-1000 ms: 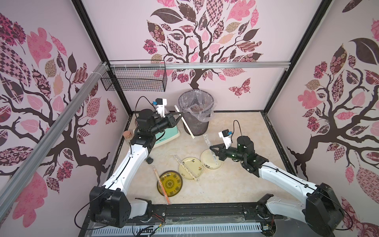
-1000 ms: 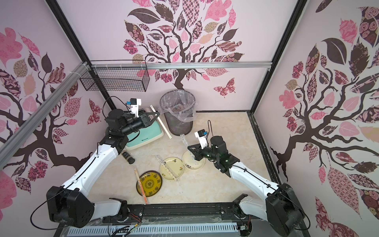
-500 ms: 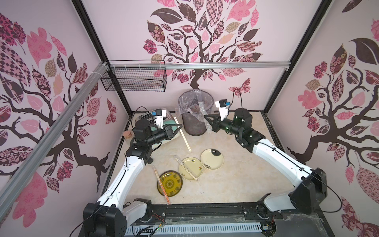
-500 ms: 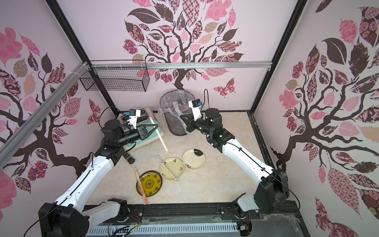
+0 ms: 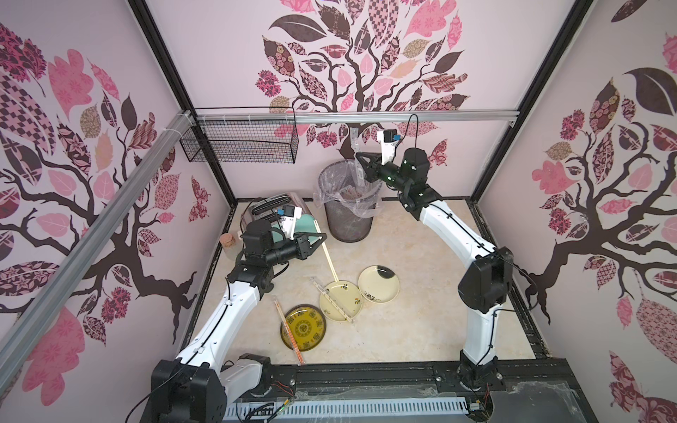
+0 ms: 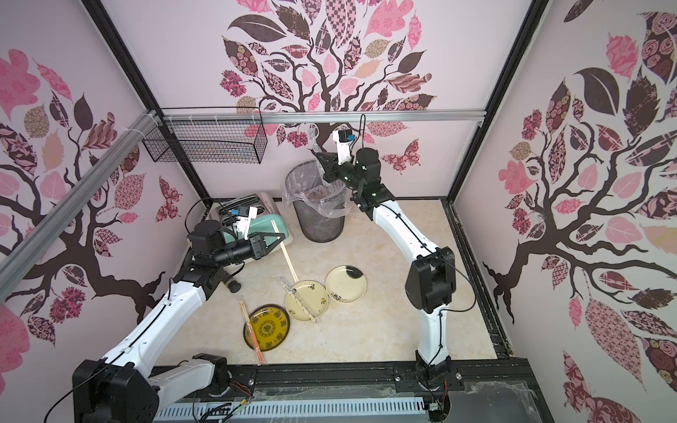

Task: Remove the packaging of disposable chopsticks
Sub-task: Place the packet bag in the trash bin.

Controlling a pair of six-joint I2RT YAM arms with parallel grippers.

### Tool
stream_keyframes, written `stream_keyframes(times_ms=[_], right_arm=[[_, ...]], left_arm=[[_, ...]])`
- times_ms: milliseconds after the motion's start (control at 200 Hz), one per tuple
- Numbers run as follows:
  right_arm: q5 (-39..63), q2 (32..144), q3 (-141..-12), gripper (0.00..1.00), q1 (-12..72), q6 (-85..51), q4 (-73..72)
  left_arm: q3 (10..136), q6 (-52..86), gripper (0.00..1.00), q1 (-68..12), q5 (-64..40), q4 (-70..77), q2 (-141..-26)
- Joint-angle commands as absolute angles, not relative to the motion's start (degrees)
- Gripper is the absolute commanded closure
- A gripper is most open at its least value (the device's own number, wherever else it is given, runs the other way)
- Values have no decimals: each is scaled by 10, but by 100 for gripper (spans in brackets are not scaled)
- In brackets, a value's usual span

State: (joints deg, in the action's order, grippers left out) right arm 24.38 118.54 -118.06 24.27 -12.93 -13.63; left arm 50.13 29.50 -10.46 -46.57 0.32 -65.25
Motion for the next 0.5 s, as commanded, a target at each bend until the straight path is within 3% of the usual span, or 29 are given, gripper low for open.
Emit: stream_keyframes(times_ms=[0, 200, 495], right_arm=[[260, 1248, -1291, 100, 243, -120, -98], [254, 1350, -1406, 100, 239, -106, -52], [239, 1390, -1406, 100, 238, -86, -27]], left_arm=[[510, 272, 100, -101, -462, -11, -643], [511, 271, 100, -102, -465, -14, -645], [514, 268, 100, -101, -475, -17, -655]])
